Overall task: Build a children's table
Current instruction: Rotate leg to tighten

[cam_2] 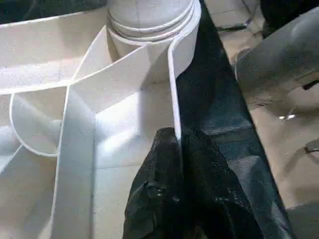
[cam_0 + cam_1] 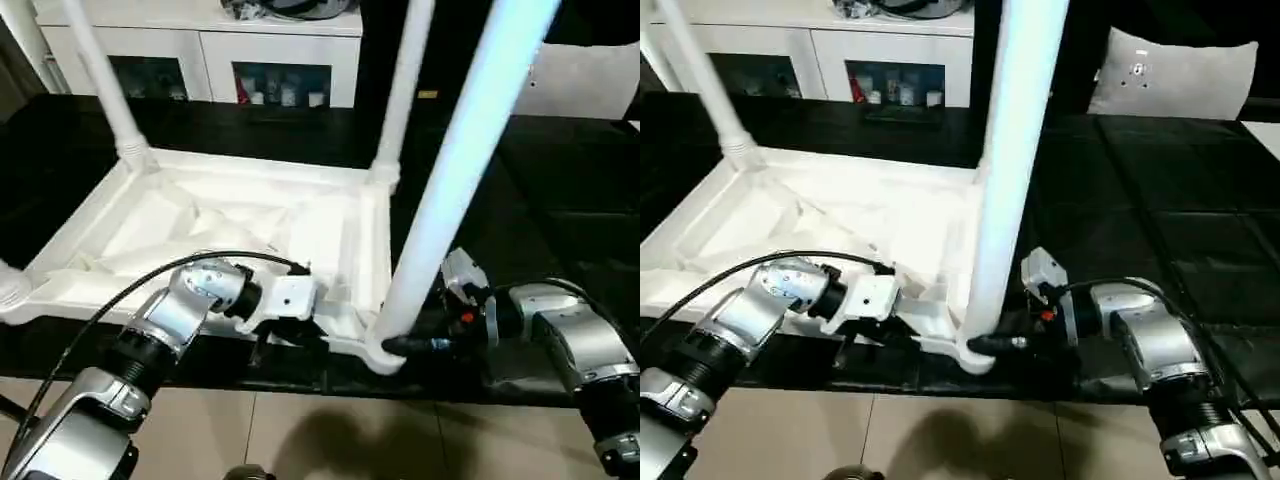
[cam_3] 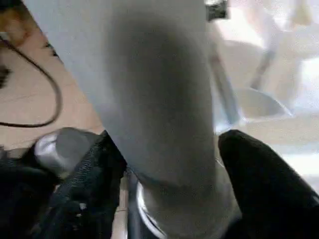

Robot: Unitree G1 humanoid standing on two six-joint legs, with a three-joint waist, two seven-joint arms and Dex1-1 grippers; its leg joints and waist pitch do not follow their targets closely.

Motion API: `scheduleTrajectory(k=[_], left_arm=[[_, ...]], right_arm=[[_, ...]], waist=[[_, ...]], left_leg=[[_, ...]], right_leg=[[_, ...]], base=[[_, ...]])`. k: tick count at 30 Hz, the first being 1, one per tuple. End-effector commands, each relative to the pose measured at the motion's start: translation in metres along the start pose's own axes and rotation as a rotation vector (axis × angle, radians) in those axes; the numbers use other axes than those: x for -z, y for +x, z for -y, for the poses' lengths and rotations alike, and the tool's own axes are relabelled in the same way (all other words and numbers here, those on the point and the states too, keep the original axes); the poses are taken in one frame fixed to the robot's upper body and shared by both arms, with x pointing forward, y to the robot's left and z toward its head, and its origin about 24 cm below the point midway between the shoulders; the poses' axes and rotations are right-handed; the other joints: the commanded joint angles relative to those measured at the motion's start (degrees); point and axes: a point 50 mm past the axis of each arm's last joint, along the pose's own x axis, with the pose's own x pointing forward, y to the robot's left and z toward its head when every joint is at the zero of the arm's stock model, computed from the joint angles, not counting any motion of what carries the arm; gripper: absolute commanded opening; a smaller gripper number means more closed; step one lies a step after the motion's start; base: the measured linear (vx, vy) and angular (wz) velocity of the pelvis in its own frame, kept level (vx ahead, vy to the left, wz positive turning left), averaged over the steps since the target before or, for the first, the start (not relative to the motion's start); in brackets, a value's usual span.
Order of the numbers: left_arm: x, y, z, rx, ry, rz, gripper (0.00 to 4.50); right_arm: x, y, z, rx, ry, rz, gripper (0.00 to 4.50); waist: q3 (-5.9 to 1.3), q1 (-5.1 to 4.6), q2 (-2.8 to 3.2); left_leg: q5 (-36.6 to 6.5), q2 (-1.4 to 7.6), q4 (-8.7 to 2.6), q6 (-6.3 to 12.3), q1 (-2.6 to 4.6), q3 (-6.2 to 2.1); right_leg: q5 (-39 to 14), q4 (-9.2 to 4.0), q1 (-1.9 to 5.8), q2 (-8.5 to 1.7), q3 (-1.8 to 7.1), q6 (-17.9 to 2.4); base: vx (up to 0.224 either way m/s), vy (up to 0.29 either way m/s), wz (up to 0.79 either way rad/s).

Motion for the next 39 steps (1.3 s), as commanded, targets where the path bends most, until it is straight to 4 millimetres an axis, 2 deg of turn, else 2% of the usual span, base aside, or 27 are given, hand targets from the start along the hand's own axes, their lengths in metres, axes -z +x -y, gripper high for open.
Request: scheduleTrajectory(k=[1,7,9,12,14,16,17,18,19,20,21,22,24,26,27,28,29,30,31,32,33,34,36,37,39], left_arm=[[0.002,0.012,0.008,0.112,0.026,-0.049,0.00],[0.004,0.012,0.009,0.110,0.001,-0.037,0.00],[0.003,0.012,0.008,0.098,-0.025,-0.020,0.00],[0.001,0.013,0.005,0.045,-0.090,0.014,0.00],[-0.003,0.015,-0.001,-0.023,-0.147,0.043,0.00],[-0.007,0.019,-0.009,-0.130,-0.211,0.065,0.00],[-0.011,0.021,-0.013,-0.170,-0.239,0.091,0.00],[-0.011,0.021,-0.013,-0.170,-0.239,0.091,0.00],[-0.018,0.026,-0.018,-0.227,-0.290,0.130,0.00],[-0.025,0.031,-0.022,-0.274,-0.330,0.162,0.00],[-0.029,0.033,-0.024,-0.298,-0.350,0.175,0.00],[-0.033,0.037,-0.028,-0.346,-0.373,0.187,0.00],[-0.041,0.042,-0.039,-0.469,-0.401,0.210,0.00],[-0.049,0.044,-0.054,-0.629,-0.444,0.243,0.00],[-0.052,0.045,-0.058,-0.671,-0.453,0.248,0.00],[-0.054,0.045,-0.061,-0.707,-0.449,0.246,0.00],[-0.055,0.047,-0.062,-0.722,-0.441,0.238,0.00],[-0.057,0.047,-0.063,-0.729,-0.436,0.232,0.00],[-0.057,0.048,-0.062,-0.726,-0.429,0.217,0.00],[-0.057,0.048,-0.062,-0.725,-0.428,0.215,0.00],[-0.057,0.048,-0.062,-0.721,-0.426,0.206,0.00],[-0.055,0.048,-0.061,-0.721,-0.423,0.191,0.00],[-0.050,0.047,-0.060,-0.712,-0.410,0.155,0.00],[-0.045,0.045,-0.058,-0.702,-0.400,0.133,0.00],[-0.037,0.042,-0.055,-0.675,-0.378,0.095,0.00]], right_arm=[[-0.002,0.001,-0.002,-0.032,-0.004,0.010,2.85],[0.001,0.002,-0.006,-0.070,0.030,0.006,2.29],[0.003,0.003,-0.007,-0.060,0.045,0.004,2.26],[0.004,0.007,-0.002,0.023,0.078,0.020,2.19],[0.005,0.013,0.007,0.158,0.095,0.043,2.18],[0.006,0.019,0.019,0.307,0.125,0.058,2.14],[0.006,0.022,0.024,0.379,0.141,0.067,2.13],[0.006,0.022,0.024,0.379,0.141,0.067,2.13],[0.005,0.028,0.034,0.502,0.188,0.103,2.11],[0.004,0.034,0.041,0.609,0.250,0.139,2.09],[0.003,0.038,0.045,0.656,0.284,0.155,2.08],[0.003,0.043,0.049,0.722,0.326,0.173,2.07],[0.003,0.053,0.056,0.824,0.373,0.180,2.07],[0.002,0.063,0.061,0.926,0.429,0.233,2.07],[0.001,0.067,0.063,0.962,0.447,0.260,2.07],[0.000,0.070,0.063,0.981,0.449,0.281,2.07],[-0.002,0.073,0.063,0.981,0.449,0.297,2.42],[-0.003,0.075,0.062,0.979,0.437,0.309,2.42],[-0.006,0.076,0.061,0.970,0.428,0.332,2.42],[-0.006,0.076,0.061,0.968,0.427,0.335,2.42],[-0.007,0.076,0.060,0.966,0.425,0.344,2.83],[-0.008,0.074,0.060,0.967,0.424,0.354,2.83],[-0.009,0.068,0.060,0.955,0.394,0.364,2.85],[-0.008,0.064,0.060,0.943,0.365,0.357,3.09],[-0.006,0.054,0.058,0.917,0.311,0.338,3.24]], waist=[[-3.79,-0.12,-0.17],[-3.82,0.43,-0.27],[-3.83,0.51,-0.25],[-3.71,0.44,-0.24],[-3.43,0.15,-0.22],[-3.29,-0.40,-0.36],[-3.00,-1.04,-0.48],[-3.06,-1.60,-0.38],[-3.11,-2.31,-0.35],[-3.01,-2.74,-0.58],[-3.11,-3.57,-0.41],[-3.13,-4.36,-0.36],[-3.11,-5.27,-0.40],[-3.15,-5.64,-0.57],[-3.12,-5.58,-0.57],[-3.35,-5.39,-0.54],[-3.39,-5.24,-0.38],[-3.50,-4.98,-0.49],[-3.63,-4.73,-0.43],[-3.72,-4.64,-0.11],[-3.83,-4.54,-0.25],[-3.88,-4.37,-0.19],[-4.00,-4.17,-0.17],[-4.00,-4.01,-0.02],[-3.99,-3.86,-0.15]], left_leg=[[-13.3,3.67,-3.80,3.00,0.53,-0.76],[-13.1,3.57,-3.77,2.57,0.57,-0.73],[-13.0,3.61,-3.78,2.45,0.59,-0.75],[-13.4,3.57,-3.90,2.11,0.59,-0.79],[-14.8,3.52,-4.07,1.35,0.57,-0.82],[-16.5,3.17,-4.14,0.08,0.63,-1.06],[-18.0,2.88,-4.14,-0.29,0.84,-1.26],[-18.6,2.77,-4.09,-0.54,0.87,-1.47],[-18.6,2.89,-4.23,-0.60,0.66,-1.55],[-18.5,2.88,-4.30,-0.66,0.48,-1.60],[-19.1,2.82,-4.31,-1.39,0.14,-1.90],[-19.7,2.73,-4.14,-1.31,0.26,-1.89],[-20.5,2.45,-3.85,-0.44,0.36,-1.68],[-19.8,2.13,-3.51,0.40,0.47,-1.36],[-19.7,1.82,-3.21,0.58,0.80,-1.21],[-18.6,1.90,-3.30,1.03,0.57,-1.33],[-18.1,2.00,-3.43,1.32,0.36,-1.29],[-17.6,2.24,-3.53,1.65,0.52,-1.19],[-16.5,2.40,-3.68,2.03,0.34,-1.17],[-15.9,2.45,-3.73,2.20,0.19,-1.20],[-14.7,2.54,-3.74,2.54,0.08,-1.11],[-13.6,2.54,-3.71,2.90,0.07,-1.02],[-12.1,2.57,-3.63,3.57,-0.21,-1.01],[-11.7,2.60,-3.64,3.79,-0.13,-0.96],[-11.6,2.55,-3.60,3.96,-0.21,-0.90]], right_leg=[[-16.2,-3.43,2.91,-3.87,2.81,-12.0],[-17.3,-3.51,2.96,-3.92,2.83,-11.3],[-17.1,-3.45,2.89,-3.88,2.82,-11.2],[-17.9,-3.56,2.94,-3.88,2.80,-11.1],[-20.8,-3.87,2.80,-3.97,2.81,-10.5],[-25.4,-4.22,2.83,-4.09,2.65,-8.9],[-30.2,-4.96,2.71,-4.17,2.32,-7.1],[-33.1,-5.30,2.64,-4.26,2.07,-6.0],[-32.6,-5.32,2.79,-4.13,2.06,-5.5],[-32.0,-5.25,2.66,-3.98,2.05,-5.6],[-31.5,-4.96,2.89,-4.03,1.79,-5.9],[-31.6,-5.31,2.64,-3.98,1.60,-5.7],[-31.7,-5.65,2.33,-3.78,1.62,-5.7],[-32.4,-5.97,2.07,-3.65,1.59,-5.4],[-34.3,-6.54,1.76,-3.64,1.35,-4.8],[-33.7,-6.43,2.09,-3.78,1.32,-4.4],[-32.8,-6.38,2.15,-3.71,1.41,-4.4],[-30.2,-6.18,1.90,-3.52,1.61,-4.8],[-26.8,-5.68,2.16,-3.52,1.83,-5.8],[-24.9,-5.38,2.35,-3.50,1.90,-6.4],[-21.5,-5.01,2.49,-3.40,2.03,-7.5],[-18.7,-4.63,2.62,-3.38,2.15,-8.7],[-15.7,-4.23,3.02,-3.52,2.19,-9.8],[-14.9,-4.23,3.05,-3.50,2.18,-10.2],[-14.8,-4.17,3.25,-3.57,2.19,-10.4]], base=[[0.000,0.000,0.00],[0.000,0.000,0.00],[0.000,0.000,0.00],[0.000,0.000,0.00],[0.000,0.000,0.00],[0.000,0.000,0.00],[0.000,0.000,0.00],[0.000,0.000,0.00],[0.000,0.000,0.00],[0.000,0.000,0.00],[0.000,0.000,0.00],[0.000,0.000,0.00],[0.000,0.000,0.00],[0.000,0.000,0.00],[0.000,0.000,0.00],[0.000,0.000,0.00],[0.000,0.000,0.00],[0.000,0.000,0.00],[0.000,0.000,0.00],[0.000,0.000,0.00],[0.000,0.000,0.00],[0.000,0.000,0.00],[0.000,0.000,0.00],[0.000,0.000,0.00],[0.000,0.000,0.00]])
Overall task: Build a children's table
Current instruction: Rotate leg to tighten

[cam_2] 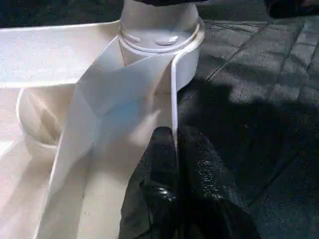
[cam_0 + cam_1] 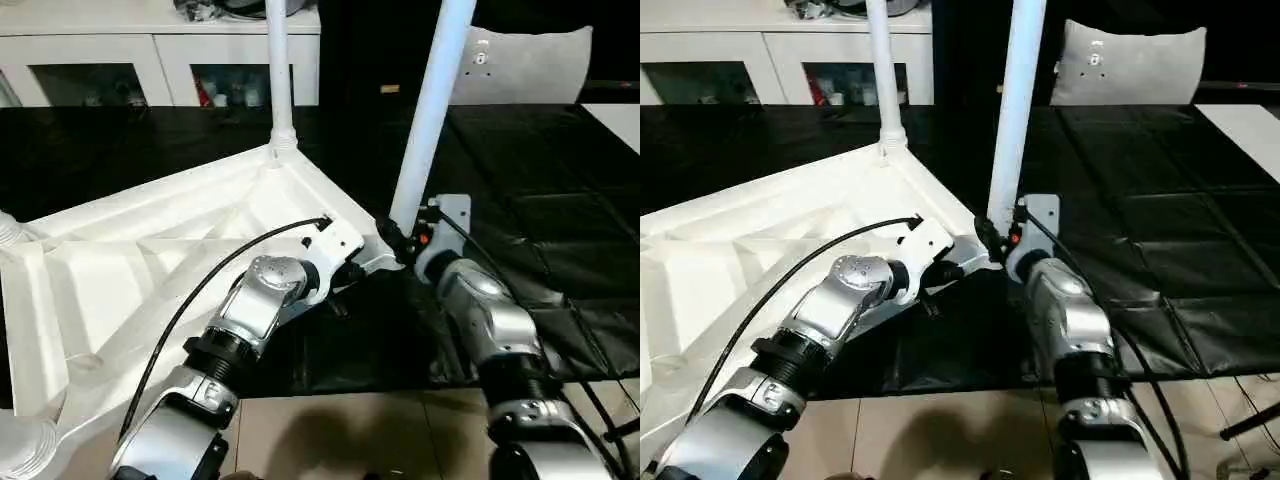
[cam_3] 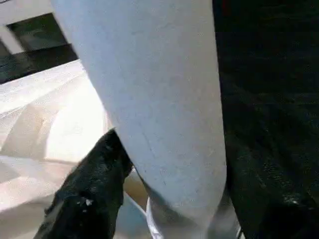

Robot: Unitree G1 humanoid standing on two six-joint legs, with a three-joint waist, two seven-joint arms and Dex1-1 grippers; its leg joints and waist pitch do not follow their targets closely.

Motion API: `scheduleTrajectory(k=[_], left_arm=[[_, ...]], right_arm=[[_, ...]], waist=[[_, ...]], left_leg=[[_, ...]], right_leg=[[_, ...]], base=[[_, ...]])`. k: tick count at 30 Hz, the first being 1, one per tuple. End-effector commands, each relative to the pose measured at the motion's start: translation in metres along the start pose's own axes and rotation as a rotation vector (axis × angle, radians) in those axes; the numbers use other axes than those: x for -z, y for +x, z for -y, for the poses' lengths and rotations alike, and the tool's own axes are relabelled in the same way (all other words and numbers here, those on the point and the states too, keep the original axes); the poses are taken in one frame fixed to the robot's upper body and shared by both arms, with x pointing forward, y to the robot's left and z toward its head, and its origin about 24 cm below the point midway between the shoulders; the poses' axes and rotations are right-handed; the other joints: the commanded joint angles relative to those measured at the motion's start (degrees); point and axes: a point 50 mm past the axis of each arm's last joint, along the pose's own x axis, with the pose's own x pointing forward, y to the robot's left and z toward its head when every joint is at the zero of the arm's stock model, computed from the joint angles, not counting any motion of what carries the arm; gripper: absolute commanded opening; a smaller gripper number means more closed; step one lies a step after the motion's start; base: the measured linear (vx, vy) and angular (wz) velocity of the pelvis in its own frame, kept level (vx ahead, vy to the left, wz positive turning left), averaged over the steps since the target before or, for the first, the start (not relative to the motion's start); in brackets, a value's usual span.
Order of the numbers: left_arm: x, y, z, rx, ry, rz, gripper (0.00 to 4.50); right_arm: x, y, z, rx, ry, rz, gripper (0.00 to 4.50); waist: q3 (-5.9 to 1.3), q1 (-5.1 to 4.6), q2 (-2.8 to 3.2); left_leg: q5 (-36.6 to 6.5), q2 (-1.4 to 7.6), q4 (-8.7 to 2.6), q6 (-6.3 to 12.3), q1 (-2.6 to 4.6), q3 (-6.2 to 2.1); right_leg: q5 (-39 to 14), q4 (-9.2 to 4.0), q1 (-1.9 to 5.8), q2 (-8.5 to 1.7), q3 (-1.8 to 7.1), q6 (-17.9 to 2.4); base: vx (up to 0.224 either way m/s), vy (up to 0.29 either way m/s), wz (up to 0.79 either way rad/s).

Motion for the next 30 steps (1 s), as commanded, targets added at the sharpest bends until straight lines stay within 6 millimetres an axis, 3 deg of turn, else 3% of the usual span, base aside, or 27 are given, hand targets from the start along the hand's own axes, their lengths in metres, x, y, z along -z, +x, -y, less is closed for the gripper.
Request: scheduleTrajectory(k=[1,7,12,17,22,24,30], left_arm=[[-0.010,-0.003,-0.003,0.019,0.084,0.033,0.00],[0.009,-0.019,-0.010,0.140,0.170,0.007,0.00],[0.019,-0.030,-0.011,0.248,0.260,-0.020,0.00],[0.027,-0.045,-0.007,0.443,0.379,-0.046,0.00],[0.036,-0.056,-0.002,0.623,0.467,-0.100,0.00],[0.037,-0.058,-0.001,0.655,0.479,-0.107,0.00],[0.038,-0.059,0.006,0.754,0.512,-0.119,0.00]], right_arm=[[0.013,-0.003,-0.009,-0.133,-0.009,-0.056,3.29],[-0.005,-0.030,0.017,-0.289,-0.145,-0.042,3.72],[-0.008,-0.051,0.024,-0.478,-0.284,-0.147,4.10],[-0.013,-0.067,0.029,-0.659,-0.380,-0.250,4.10],[-0.014,-0.072,0.028,-0.790,-0.479,-0.282,3.96],[-0.013,-0.073,0.027,-0.818,-0.478,-0.291,3.96],[-0.006,-0.076,0.016,-0.980,-0.373,-0.326,3.39]], waist=[[-3.89,0.58,-0.23],[-3.93,1.02,-0.20],[-3.85,1.65,-0.17],[-3.80,2.55,-0.46],[-3.75,3.46,-0.36],[-3.73,3.71,-0.30],[-3.78,4.16,-0.30]], left_leg=[[-11.8,2.50,-3.49,4.35,-0.17,-0.71],[-11.9,2.78,-3.40,4.67,-0.08,-0.76],[-12.2,2.96,-3.31,5.09,-0.08,-0.75],[-12.8,3.20,-3.34,4.66,0.08,-0.66],[-13.2,3.42,-3.41,4.02,0.29,-0.59],[-13.5,3.49,-3.45,3.83,0.37,-0.60],[-14.1,3.59,-3.45,3.66,0.28,-0.67]], right_leg=[[-15.5,-4.14,3.47,-3.50,2.63,-10.0],[-16.1,-4.11,3.40,-3.58,2.65,-10.0],[-15.1,-3.90,3.44,-3.62,2.70,-10.5],[-16.8,-3.87,3.19,-3.70,2.64,-10.7],[-18.0,-3.77,2.95,-3.90,2.80,-10.5],[-18.0,-3.66,2.91,-3.89,2.82,-10.8],[-17.1,-3.42,3.13,-3.95,2.83,-11.5]], base=[[0.000,0.000,0.00],[0.000,0.000,0.00],[0.000,0.000,0.00],[0.000,0.000,0.00],[0.000,0.000,0.00],[0.000,0.000,0.00],[0.000,0.000,0.00]])
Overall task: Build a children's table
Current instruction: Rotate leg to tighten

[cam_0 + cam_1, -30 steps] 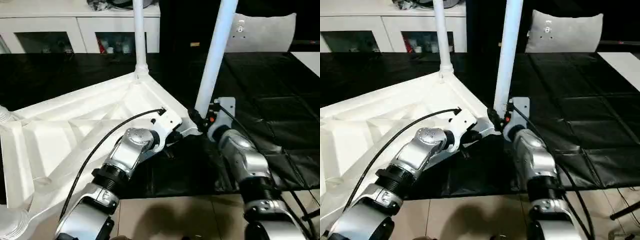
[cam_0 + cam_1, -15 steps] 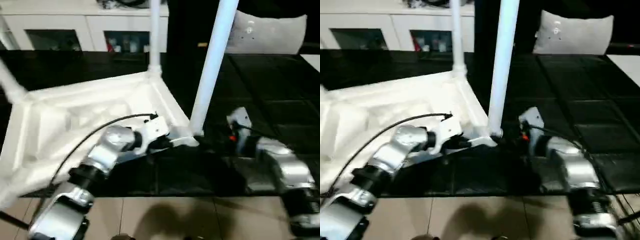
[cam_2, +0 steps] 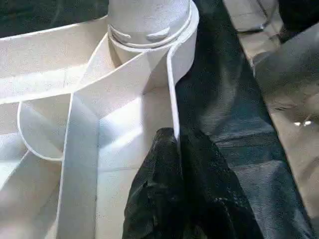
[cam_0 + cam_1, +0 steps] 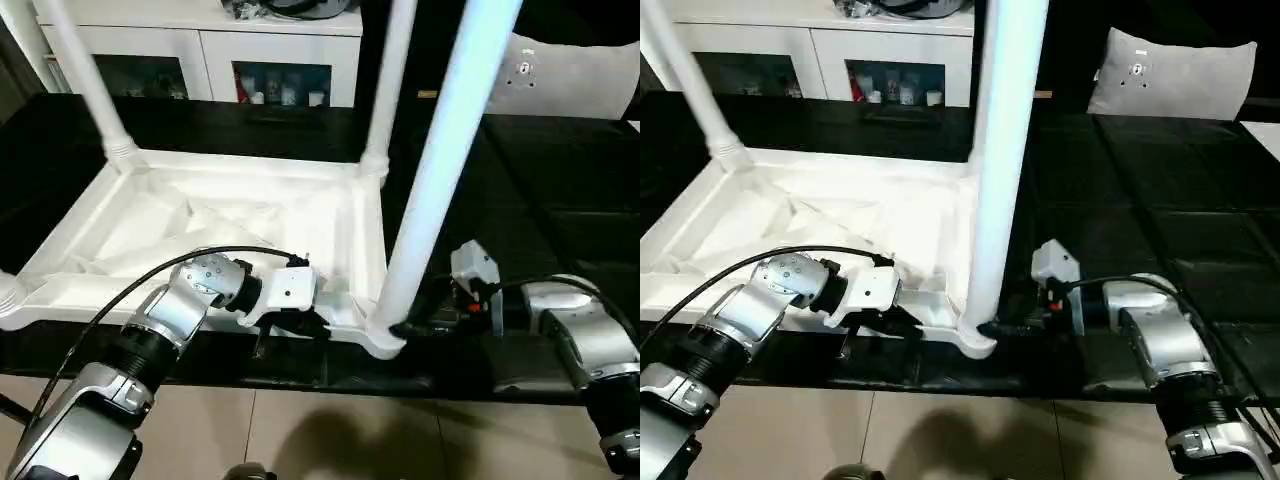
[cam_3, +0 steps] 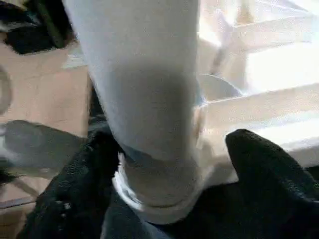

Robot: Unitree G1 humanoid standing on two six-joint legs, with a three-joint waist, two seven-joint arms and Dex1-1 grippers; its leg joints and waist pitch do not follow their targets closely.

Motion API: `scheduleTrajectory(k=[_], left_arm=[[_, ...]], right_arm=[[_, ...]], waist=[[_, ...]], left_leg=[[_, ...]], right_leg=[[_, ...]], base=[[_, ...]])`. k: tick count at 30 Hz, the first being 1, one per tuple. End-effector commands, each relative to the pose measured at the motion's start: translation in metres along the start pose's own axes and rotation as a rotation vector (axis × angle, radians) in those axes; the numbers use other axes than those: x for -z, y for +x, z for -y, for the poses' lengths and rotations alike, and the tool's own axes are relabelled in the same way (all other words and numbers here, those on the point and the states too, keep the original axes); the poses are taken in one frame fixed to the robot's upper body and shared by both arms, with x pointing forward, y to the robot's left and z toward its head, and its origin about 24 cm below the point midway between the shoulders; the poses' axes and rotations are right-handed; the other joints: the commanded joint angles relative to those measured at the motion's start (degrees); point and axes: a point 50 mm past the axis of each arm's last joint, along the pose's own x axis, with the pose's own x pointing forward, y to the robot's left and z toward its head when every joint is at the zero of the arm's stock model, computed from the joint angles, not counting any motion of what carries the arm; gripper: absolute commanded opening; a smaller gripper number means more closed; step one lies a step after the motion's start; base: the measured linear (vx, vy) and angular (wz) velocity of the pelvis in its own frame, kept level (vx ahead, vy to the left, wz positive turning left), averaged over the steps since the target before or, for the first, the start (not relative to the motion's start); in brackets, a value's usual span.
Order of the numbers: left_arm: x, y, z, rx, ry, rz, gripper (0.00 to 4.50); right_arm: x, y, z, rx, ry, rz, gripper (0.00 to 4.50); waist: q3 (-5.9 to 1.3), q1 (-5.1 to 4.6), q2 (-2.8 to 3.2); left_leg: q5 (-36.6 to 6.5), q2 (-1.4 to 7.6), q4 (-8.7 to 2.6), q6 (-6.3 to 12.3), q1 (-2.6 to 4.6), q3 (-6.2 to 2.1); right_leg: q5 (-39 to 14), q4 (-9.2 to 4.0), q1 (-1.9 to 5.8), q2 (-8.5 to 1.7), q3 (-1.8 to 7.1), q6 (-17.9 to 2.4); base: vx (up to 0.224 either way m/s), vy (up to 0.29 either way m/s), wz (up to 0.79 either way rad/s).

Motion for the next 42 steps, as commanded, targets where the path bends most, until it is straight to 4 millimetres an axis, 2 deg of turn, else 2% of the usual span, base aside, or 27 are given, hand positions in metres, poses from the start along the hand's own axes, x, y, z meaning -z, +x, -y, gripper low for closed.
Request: scheduleTrajectory(k=[1,2,7,15,19,21,23,24,26,27,28,29,30,31,33,36,37,38,39,42], left_arm=[[0.000,0.015,0.013,0.150,0.047,-0.043,0.00],[0.000,0.015,0.012,0.153,0.049,-0.042,0.00],[-0.002,0.016,0.012,0.167,0.054,-0.027,0.00],[-0.003,0.016,0.013,0.157,0.006,0.019,0.00],[-0.010,0.020,0.007,0.066,-0.085,0.081,0.00],[-0.012,0.023,0.003,0.006,-0.130,0.094,0.00],[-0.017,0.027,-0.001,-0.051,-0.178,0.125,0.00],[-0.018,0.028,-0.002,-0.064,-0.191,0.138,0.00],[-0.025,0.035,-0.004,-0.114,-0.229,0.173,0.00],[-0.029,0.040,-0.007,-0.153,-0.251,0.182,0.00],[-0.031,0.044,-0.010,-0.193,-0.271,0.182,0.00],[-0.031,0.044,-0.010,-0.193,-0.271,0.182,0.00],[-0.035,0.052,-0.017,-0.274,-0.310,0.177,0.00],[-0.038,0.057,-0.023,-0.333,-0.333,0.167,0.00],[-0.043,0.062,-0.030,-0.399,-0.344,0.151,0.00],[-0.052,0.071,-0.033,-0.442,-0.309,0.130,0.00],[-0.054,0.074,-0.034,-0.449,-0.296,0.124,0.00],[-0.054,0.075,-0.034,-0.453,-0.293,0.121,0.00],[-0.054,0.076,-0.034,-0.459,-0.284,0.110,0.00],[-0.050,0.074,-0.035,-0.478,-0.274,0.084,0.00]], right_arm=[[-0.003,0.003,-0.006,-0.088,0.013,0.018,3.39],[-0.002,0.004,-0.007,-0.103,0.020,0.014,3.19],[0.003,0.009,-0.010,-0.154,0.050,0.009,2.83],[0.004,0.012,-0.013,-0.176,0.081,0.033,2.25],[0.001,0.020,-0.014,-0.104,0.126,0.106,2.10],[-0.001,0.027,-0.013,-0.046,0.137,0.135,2.09],[0.000,0.038,-0.009,0.062,0.181,0.141,2.07],[0.001,0.042,-0.007,0.100,0.202,0.141,2.06],[-0.001,0.053,-0.001,0.194,0.214,0.159,2.06],[-0.002,0.061,0.004,0.277,0.233,0.165,2.06],[-0.003,0.068,0.010,0.354,0.257,0.168,2.04],[-0.003,0.068,0.010,0.354,0.257,0.168,2.04],[-0.001,0.079,0.019,0.490,0.311,0.157,2.03],[0.000,0.085,0.024,0.575,0.350,0.147,2.02],[0.003,0.091,0.029,0.672,0.402,0.129,2.01],[-0.002,0.099,0.032,0.713,0.453,0.187,2.01],[-0.005,0.101,0.032,0.717,0.445,0.208,2.01],[-0.006,0.102,0.032,0.722,0.442,0.214,2.35],[-0.006,0.101,0.031,0.721,0.422,0.206,2.35],[-0.005,0.099,0.029,0.717,0.402,0.202,2.60]], waist=[[-3.81,-0.18,-0.32],[-3.78,-0.10,-0.30],[-3.86,0.56,-0.38],[-3.94,0.62,-0.49],[-3.90,0.64,-0.43],[-3.63,0.46,-0.55],[-3.41,0.09,-0.61],[-3.09,-0.30,-0.63],[-2.95,-1.79,-0.71],[-3.00,-2.05,-0.54],[-3.06,-2.92,-0.68],[-3.06,-3.38,-0.66],[-3.02,-3.77,-0.66],[-3.12,-5.00,-0.67],[-2.95,-5.72,-0.64],[-3.09,-5.90,-0.51],[-3.27,-5.64,-0.48],[-3.28,-5.53,-0.48],[-3.28,-5.39,-0.14],[-3.25,-5.36,-0.29]], left_leg=[[-14.1,3.50,-3.97,3.80,0.57,-0.61],[-14.2,3.58,-4.00,3.75,0.59,-0.63],[-13.8,3.63,-4.04,2.97,0.76,-0.66],[-13.2,3.56,-3.96,2.80,0.70,-0.60],[-12.4,3.55,-3.96,3.12,0.65,-0.63],[-13.7,3.54,-4.13,2.52,0.66,-0.65],[-15.5,3.19,-4.26,1.71,0.69,-0.77],[-17.1,3.05,-4.36,0.98,0.95,-0.87],[-19.9,2.72,-4.47,-0.44,0.81,-1.52],[-20.3,2.69,-4.47,-0.62,0.96,-1.61],[-20.9,2.57,-4.42,-0.76,0.90,-1.67],[-21.1,2.58,-4.40,-0.84,0.74,-1.74],[-21.4,2.47,-4.40,-0.78,0.71,-1.74],[-21.4,2.20,-4.05,-0.98,0.80,-1.78],[-22.1,1.85,-3.70,-0.20,0.95,-1.63],[-21.8,1.76,-3.57,0.66,1.15,-1.53],[-21.1,2.00,-3.79,1.34,1.02,-1.45],[-20.9,2.09,-3.88,1.51,0.91,-1.45],[-20.9,2.24,-4.11,1.57,0.83,-1.50],[-21.3,2.35,-4.26,1.61,0.77,-1.42]], right_leg=[[-17.8,-3.62,3.16,-3.93,2.86,-11.1],[-18.2,-3.67,3.10,-3.98,2.88,-11.0],[-18.9,-3.63,2.92,-3.98,2.91,-10.5],[-18.5,-3.50,3.04,-4.02,2.90,-10.4],[-18.1,-3.49,3.03,-3.98,2.90,-10.6],[-20.7,-3.81,2.97,-4.04,2.90,-9.9],[-25.8,-4.41,2.92,-4.06,2.69,-8.1],[-29.9,-4.90,2.66,-4.08,2.58,-6.8],[-36.3,-5.73,2.86,-4.29,1.94,-3.5],[-36.7,-5.87,2.74,-4.25,1.84,-3.1],[-36.6,-6.04,2.64,-4.18,1.77,-2.9],[-36.3,-5.90,2.70,-4.16,1.74,-2.9],[-36.5,-6.05,2.62,-4.05,1.61,-2.9],[-36.2,-6.14,2.37,-3.97,1.42,-3.3],[-38.4,-6.83,2.14,-3.86,1.13,-2.3],[-38.4,-7.27,1.92,-3.73,1.05,-1.7],[-35.5,-7.01,2.03,-3.69,1.30,-2.3],[-34.5,-6.82,2.09,-3.68,1.39,-2.7],[-32.9,-6.52,2.16,-3.60,1.51,-3.4],[-31.0,-6.30,2.24,-3.56,1.71,-4.3]], base=[[0.000,0.000,0.00],[0.000,0.000,0.00],[0.000,0.000,0.00],[0.000,0.000,0.00],[0.000,0.000,0.00],[0.000,0.000,0.00],[0.000,0.000,0.00],[0.000,0.000,0.00],[0.000,0.000,0.00],[0.000,0.000,0.00],[0.000,0.000,0.00],[0.000,0.000,0.00],[0.000,0.000,0.00],[0.000,0.000,0.00],[0.000,0.000,0.00],[0.000,0.000,0.00],[0.000,0.000,0.00],[0.000,0.000,0.00],[0.000,0.000,0.00],[0.000,0.000,0.00]])
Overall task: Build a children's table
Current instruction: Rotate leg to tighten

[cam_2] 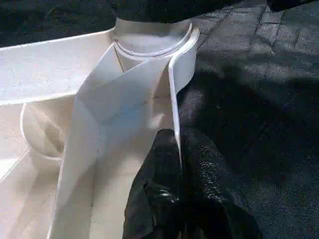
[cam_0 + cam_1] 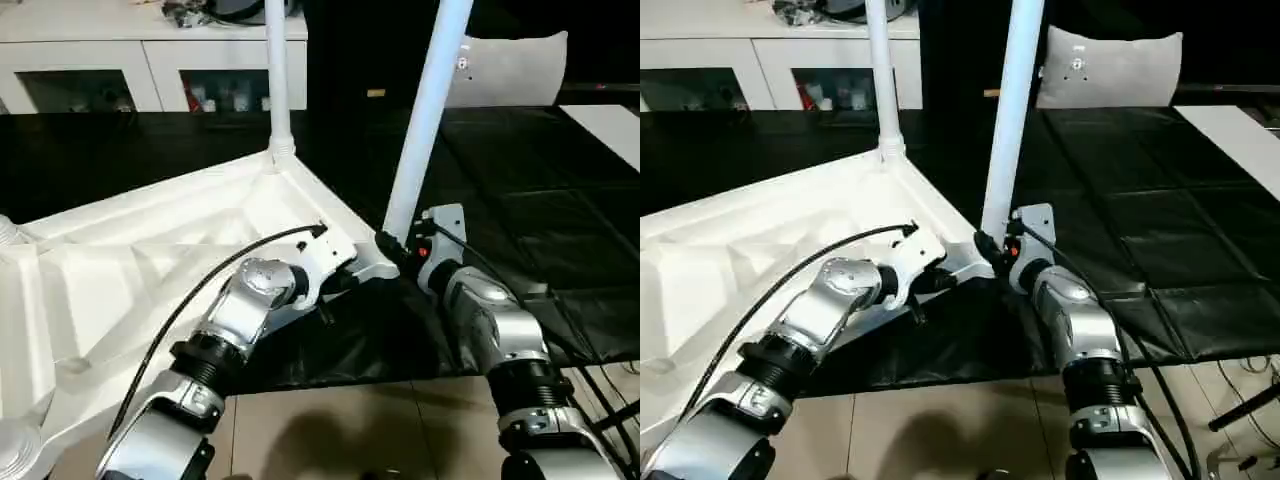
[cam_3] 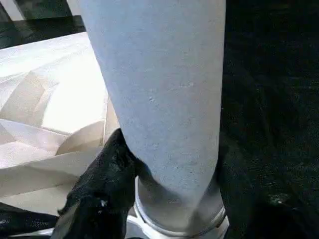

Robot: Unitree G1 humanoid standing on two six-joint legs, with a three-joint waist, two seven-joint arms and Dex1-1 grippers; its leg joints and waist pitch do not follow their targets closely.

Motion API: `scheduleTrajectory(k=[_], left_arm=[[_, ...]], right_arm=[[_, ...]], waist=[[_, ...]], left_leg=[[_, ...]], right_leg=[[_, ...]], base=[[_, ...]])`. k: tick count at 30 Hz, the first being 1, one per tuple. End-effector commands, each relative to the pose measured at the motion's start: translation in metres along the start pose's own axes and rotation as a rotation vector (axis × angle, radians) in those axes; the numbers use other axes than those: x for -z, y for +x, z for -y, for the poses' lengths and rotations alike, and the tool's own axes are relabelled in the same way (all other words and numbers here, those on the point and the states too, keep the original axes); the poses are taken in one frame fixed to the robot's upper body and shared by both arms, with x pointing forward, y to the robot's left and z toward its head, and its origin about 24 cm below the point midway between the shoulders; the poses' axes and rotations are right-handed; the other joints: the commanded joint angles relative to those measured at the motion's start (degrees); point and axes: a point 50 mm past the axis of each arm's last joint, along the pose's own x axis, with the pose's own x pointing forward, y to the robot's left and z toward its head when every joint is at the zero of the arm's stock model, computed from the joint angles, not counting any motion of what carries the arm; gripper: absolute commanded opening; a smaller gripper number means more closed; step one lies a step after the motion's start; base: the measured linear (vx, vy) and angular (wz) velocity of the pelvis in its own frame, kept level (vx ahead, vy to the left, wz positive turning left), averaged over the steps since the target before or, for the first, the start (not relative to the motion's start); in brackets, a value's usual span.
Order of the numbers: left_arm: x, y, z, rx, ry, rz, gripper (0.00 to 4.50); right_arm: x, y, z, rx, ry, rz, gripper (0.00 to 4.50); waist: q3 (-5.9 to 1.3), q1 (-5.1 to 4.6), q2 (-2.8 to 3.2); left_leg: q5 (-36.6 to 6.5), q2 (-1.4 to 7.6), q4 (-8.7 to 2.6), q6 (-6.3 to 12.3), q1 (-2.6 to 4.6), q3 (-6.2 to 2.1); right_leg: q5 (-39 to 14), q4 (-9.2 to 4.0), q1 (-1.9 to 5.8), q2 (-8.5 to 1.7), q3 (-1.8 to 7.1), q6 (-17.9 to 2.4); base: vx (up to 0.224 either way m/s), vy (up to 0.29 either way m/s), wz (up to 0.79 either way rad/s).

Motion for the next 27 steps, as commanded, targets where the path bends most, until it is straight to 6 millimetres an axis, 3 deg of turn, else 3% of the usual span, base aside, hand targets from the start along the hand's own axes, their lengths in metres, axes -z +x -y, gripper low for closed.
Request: scheduleTrajectory(k=[1,6,12,13,16,22,23,25,27], left_arm=[[-0.022,0.015,0.018,0.077,0.117,0.047,0.00],[-0.006,0.003,0.003,0.072,0.163,0.003,0.00],[0.013,-0.017,-0.004,0.181,0.235,-0.037,0.00],[0.016,-0.020,-0.003,0.217,0.263,-0.041,0.00],[0.020,-0.026,-0.002,0.287,0.293,-0.045,0.00],[0.029,-0.038,-0.001,0.417,0.369,-0.092,0.00],[0.032,-0.042,-0.001,0.457,0.395,-0.113,0.00],[0.036,-0.049,0.000,0.541,0.444,-0.146,0.00],[0.037,-0.051,0.001,0.576,0.461,-0.153,0.00]], right_arm=[[0.017,0.007,-0.030,-0.159,0.020,-0.058,2.78],[0.012,-0.012,-0.011,-0.251,-0.044,-0.033,3.24],[-0.002,-0.043,0.017,-0.404,-0.160,-0.060,3.74],[-0.003,-0.049,0.020,-0.441,-0.187,-0.084,3.84],[-0.007,-0.057,0.025,-0.509,-0.218,-0.119,3.84],[-0.010,-0.070,0.026,-0.661,-0.302,-0.182,3.84],[-0.010,-0.072,0.026,-0.700,-0.326,-0.194,3.58],[-0.010,-0.073,0.024,-0.765,-0.361,-0.210,3.49],[-0.010,-0.073,0.023,-0.793,-0.364,-0.217,3.30]], waist=[[-3.17,0.29,-0.11],[-3.26,0.78,-0.32],[-3.56,2.11,-0.43],[-3.65,2.15,-0.53],[-3.79,2.55,-0.50],[-3.82,3.77,-0.43],[-3.75,3.87,-0.34],[-3.53,4.04,-0.43],[-3.61,4.19,-0.34]], left_leg=[[-21.7,2.37,-4.51,1.62,0.37,-1.27],[-20.7,2.45,-4.54,2.37,0.23,-1.16],[-16.2,2.83,-4.35,4.02,0.03,-0.79],[-15.1,2.86,-4.34,4.25,-0.29,-0.82],[-12.6,2.93,-4.14,4.77,-0.33,-0.66],[-12.2,3.30,-4.08,4.55,-0.17,-0.48],[-12.4,3.31,-4.10,4.46,-0.10,-0.47],[-14.3,3.28,-4.29,3.95,-0.12,-0.52],[-14.5,3.40,-4.33,3.42,0.06,-0.60]], right_leg=[[-31.0,-5.83,1.94,-3.59,2.05,-4.8],[-29.8,-5.72,2.13,-3.70,2.35,-4.8],[-21.6,-4.51,2.63,-3.69,2.91,-8.1],[-20.0,-4.10,2.89,-3.78,2.99,-8.8],[-16.7,-3.60,3.01,-3.78,3.02,-10.4],[-16.4,-3.30,2.97,-3.77,3.00,-11.0],[-16.6,-3.34,2.83,-3.79,3.02,-11.1],[-20.4,-3.73,2.80,-3.92,2.96,-10.0],[-20.5,-3.66,2.74,-3.91,3.02,-10.1]], base=[[0.000,0.000,0.00],[0.000,0.000,0.00],[0.000,0.000,0.00],[0.000,0.000,0.00],[0.000,0.000,0.00],[0.000,0.000,0.00],[0.000,0.000,0.00],[0.000,0.000,0.00],[0.000,0.000,0.00]])
